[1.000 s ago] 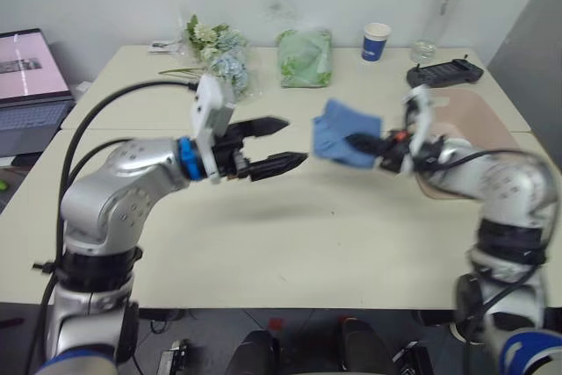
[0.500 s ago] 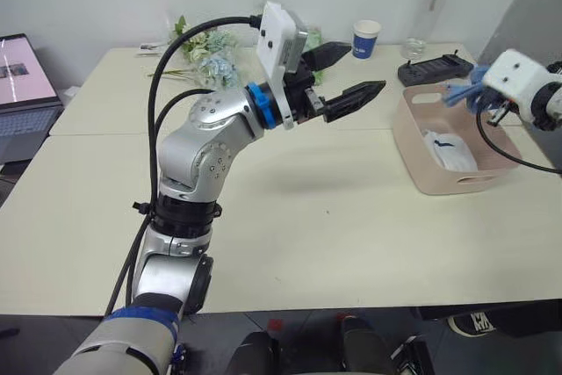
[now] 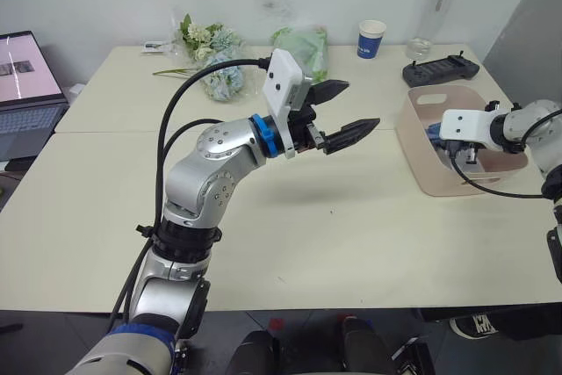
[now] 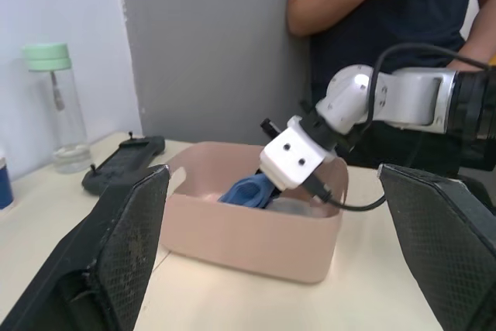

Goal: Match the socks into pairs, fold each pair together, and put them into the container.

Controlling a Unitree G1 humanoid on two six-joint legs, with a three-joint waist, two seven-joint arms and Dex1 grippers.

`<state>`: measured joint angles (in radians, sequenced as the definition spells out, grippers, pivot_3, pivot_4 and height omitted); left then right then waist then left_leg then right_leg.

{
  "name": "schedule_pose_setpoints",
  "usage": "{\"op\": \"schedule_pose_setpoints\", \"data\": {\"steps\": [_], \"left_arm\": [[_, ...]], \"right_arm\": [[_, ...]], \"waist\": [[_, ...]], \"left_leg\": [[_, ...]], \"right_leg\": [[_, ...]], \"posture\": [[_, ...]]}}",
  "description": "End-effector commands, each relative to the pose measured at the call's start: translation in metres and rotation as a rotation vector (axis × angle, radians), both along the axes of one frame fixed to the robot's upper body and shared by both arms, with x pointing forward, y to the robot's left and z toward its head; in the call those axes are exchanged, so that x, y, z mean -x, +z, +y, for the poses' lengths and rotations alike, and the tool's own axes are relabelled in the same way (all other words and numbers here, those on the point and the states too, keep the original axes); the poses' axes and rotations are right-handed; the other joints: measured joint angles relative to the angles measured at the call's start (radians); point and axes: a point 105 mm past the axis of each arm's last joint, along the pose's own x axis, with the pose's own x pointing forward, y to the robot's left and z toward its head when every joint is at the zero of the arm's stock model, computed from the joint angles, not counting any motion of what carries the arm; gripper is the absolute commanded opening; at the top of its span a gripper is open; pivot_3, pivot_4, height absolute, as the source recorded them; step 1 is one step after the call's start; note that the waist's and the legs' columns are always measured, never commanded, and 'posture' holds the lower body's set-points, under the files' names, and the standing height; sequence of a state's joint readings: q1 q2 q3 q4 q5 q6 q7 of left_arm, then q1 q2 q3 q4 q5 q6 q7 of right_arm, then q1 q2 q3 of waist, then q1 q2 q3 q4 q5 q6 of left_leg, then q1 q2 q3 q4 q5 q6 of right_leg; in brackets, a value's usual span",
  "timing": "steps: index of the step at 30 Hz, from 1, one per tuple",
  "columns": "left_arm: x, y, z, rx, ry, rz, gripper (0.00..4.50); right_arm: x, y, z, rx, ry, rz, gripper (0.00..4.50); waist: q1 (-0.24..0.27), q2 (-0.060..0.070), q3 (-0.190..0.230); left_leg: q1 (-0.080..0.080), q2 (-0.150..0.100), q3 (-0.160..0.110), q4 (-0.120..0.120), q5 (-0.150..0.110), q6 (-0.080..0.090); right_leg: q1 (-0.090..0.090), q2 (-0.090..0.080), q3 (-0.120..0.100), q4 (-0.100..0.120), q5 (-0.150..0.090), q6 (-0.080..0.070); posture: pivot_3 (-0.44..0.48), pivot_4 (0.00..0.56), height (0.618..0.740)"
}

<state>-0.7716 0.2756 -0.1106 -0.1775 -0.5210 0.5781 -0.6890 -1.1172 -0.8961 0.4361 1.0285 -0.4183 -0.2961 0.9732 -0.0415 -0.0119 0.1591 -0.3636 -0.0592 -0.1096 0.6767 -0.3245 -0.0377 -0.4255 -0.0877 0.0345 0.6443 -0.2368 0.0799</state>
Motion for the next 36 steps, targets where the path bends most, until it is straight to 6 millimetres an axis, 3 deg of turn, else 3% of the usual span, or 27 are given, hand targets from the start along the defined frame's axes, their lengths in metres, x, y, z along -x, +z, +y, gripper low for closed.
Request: {"op": "schedule_pose_setpoints", "data": {"steps": [1,8,11,13,15,19,24,29,33,36], "left_arm": [[0.003,0.012,0.003,0.016,0.005,-0.053,4.50],[-0.002,0.010,0.009,0.005,0.024,-0.058,4.50],[-0.003,0.012,0.011,0.005,0.029,-0.063,4.50],[-0.005,0.014,0.011,0.007,0.036,-0.069,4.50],[-0.005,0.015,0.009,0.009,0.034,-0.074,4.50],[-0.004,0.017,0.006,0.012,0.024,-0.079,4.50],[-0.003,0.014,0.008,-0.006,0.030,-0.085,4.50],[-0.001,0.013,0.006,-0.007,0.024,-0.083,4.50],[-0.004,0.015,0.010,-0.014,0.045,-0.094,4.50],[-0.004,0.014,0.014,-0.024,0.051,-0.094,4.50]], "right_arm": [[0.003,0.023,-0.004,-0.009,0.005,-0.002,2.00],[0.024,0.070,0.006,-0.133,0.026,0.112,4.43],[0.031,0.095,0.008,-0.162,0.021,0.098,4.47],[0.022,0.121,0.008,-0.179,-0.004,-0.043,4.47],[0.014,0.130,0.008,-0.192,-0.017,-0.135,4.47],[0.005,0.113,-0.002,-0.141,-0.053,-0.160,3.52],[0.000,0.067,-0.008,-0.147,-0.086,-0.070,1.74],[-0.006,0.035,-0.004,-0.151,-0.098,-0.034,0.04],[-0.004,-0.007,-0.008,-0.138,-0.143,0.051,0.04],[-0.001,-0.017,-0.010,-0.132,-0.153,0.082,0.04]], "waist": [[0.002,0.000,0.000],[0.005,0.000,0.000],[0.009,0.000,0.000],[0.008,0.002,0.001],[0.008,0.002,0.001],[0.011,0.000,0.001],[0.010,0.000,0.001],[0.008,0.000,0.001],[0.006,0.000,0.001],[0.006,0.001,0.001]], "left_leg": [[0.000,0.000,0.000,0.000,0.000,0.000],[0.000,0.000,0.000,0.000,0.000,0.000],[0.000,0.000,0.000,0.000,0.000,0.000],[0.000,-0.001,0.000,0.000,0.000,0.000],[0.000,-0.001,0.000,0.000,0.000,0.000],[0.000,-0.001,0.001,0.000,0.000,0.000],[-0.001,-0.001,0.002,0.000,0.000,0.000],[0.000,0.000,0.002,0.000,0.000,0.000],[0.000,0.000,0.002,0.000,0.000,0.000],[0.000,0.000,0.002,0.000,0.000,0.000]], "right_leg": [[0.000,0.000,0.000,0.000,0.000,0.000],[-0.001,0.000,0.000,0.000,0.000,0.000],[0.000,0.000,0.000,0.000,0.000,0.000],[-0.001,0.000,0.001,0.000,0.000,0.000],[-0.001,0.000,0.001,0.001,0.000,0.000],[-0.001,0.000,0.000,0.000,0.000,0.000],[-0.001,0.000,0.001,0.001,0.000,0.000],[-0.002,0.000,0.001,0.001,0.000,0.000],[-0.002,0.000,0.001,0.001,0.000,0.000],[-0.001,0.000,0.001,0.001,0.000,0.000]], "posture": [[0.000,0.150,0.740],[0.000,0.150,0.740],[0.000,0.150,0.740],[0.000,0.150,0.740],[0.000,0.150,0.740],[0.000,0.150,0.740],[0.000,0.150,0.740],[0.000,0.150,0.740],[0.000,0.150,0.740],[0.000,0.150,0.740]]}}
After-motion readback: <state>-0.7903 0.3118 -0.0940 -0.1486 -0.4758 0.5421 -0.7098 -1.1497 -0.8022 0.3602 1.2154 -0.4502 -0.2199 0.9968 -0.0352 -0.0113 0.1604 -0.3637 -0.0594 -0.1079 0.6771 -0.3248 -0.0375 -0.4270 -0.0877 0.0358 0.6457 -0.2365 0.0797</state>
